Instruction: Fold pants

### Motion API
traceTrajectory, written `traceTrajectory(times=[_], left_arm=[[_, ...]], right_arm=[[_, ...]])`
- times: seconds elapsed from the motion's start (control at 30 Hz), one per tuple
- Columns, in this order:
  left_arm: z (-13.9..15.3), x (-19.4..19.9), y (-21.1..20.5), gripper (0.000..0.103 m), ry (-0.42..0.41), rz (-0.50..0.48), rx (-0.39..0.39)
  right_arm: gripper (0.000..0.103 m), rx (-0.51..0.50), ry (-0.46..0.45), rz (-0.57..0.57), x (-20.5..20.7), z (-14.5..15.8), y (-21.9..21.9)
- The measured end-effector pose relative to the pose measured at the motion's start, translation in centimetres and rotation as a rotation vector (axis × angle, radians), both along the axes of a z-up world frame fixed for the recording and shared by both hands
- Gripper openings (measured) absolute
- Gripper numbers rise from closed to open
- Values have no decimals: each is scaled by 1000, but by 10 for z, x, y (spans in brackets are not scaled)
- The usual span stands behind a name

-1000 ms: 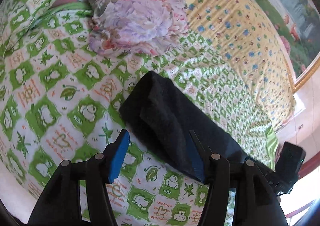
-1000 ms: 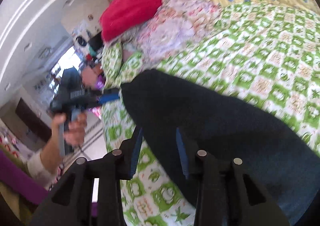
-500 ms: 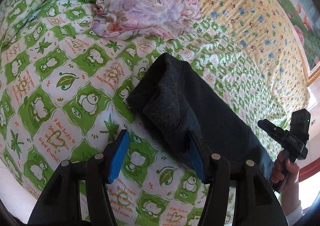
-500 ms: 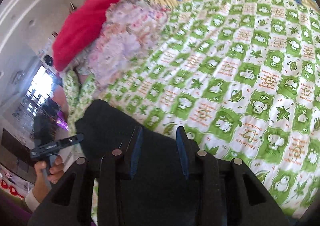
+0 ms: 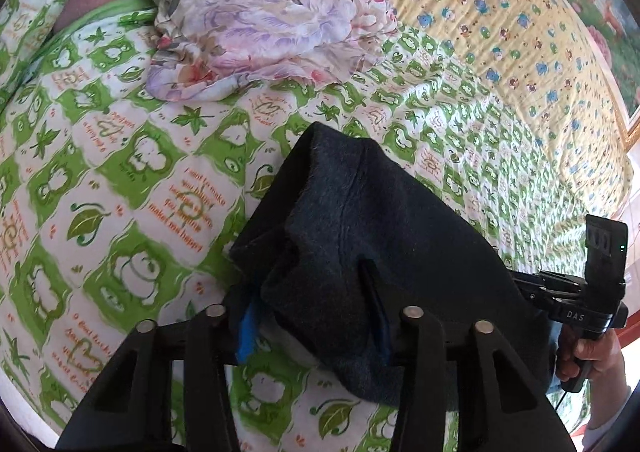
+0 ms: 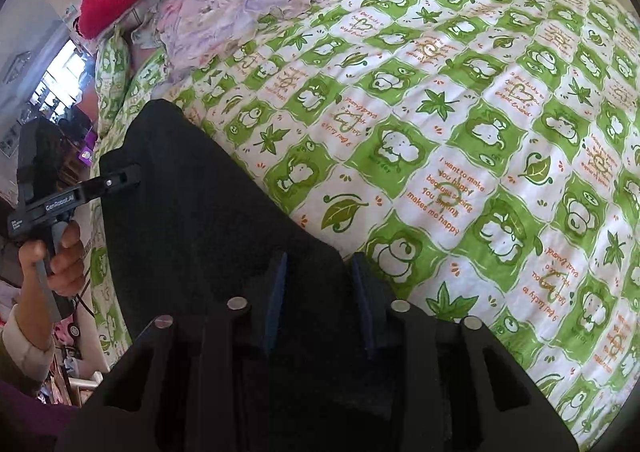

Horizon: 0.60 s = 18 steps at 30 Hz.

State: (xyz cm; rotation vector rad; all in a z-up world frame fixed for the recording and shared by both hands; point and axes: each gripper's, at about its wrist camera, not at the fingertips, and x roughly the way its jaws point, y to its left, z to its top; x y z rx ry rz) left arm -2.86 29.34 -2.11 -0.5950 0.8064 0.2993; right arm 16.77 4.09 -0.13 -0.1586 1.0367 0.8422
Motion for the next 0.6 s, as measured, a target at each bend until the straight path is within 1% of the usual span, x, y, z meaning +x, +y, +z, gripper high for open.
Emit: traceTrajectory(times=[0.03,0.07,0.13,0.27,0.33,0.4,0.47,0.57,0.6], left_arm=[[2,1,-1,28,-13,-6,-7],[5,-1,-1,24,-28,-6,-9],[22,-8,-4,22,-82,-12,11],[63,-35,-12,21,-211,-37,23],[77,-43,-18,21,-239,-52,38],[85,-49,-20,21,-241,-58,65],[81,-52,-15,21,-227,-54,77],[56,-45,6,21,-175,-33,52],[46,-40,11,22,-147,-36,51]], right_arm=[[25,-2,-9,-2,-1,1,1],[22,-5,-20,-7,-2,2,0],[16,5,-60,-36,-8,9,-3],[11,120,-118,-138,-17,31,-20],[11,167,-134,-184,-18,37,-23],[11,201,-130,-207,-19,36,-22],[10,201,-116,-206,-19,29,-12],[12,191,-102,-221,-17,14,3],[16,187,-83,-228,-15,8,6]])
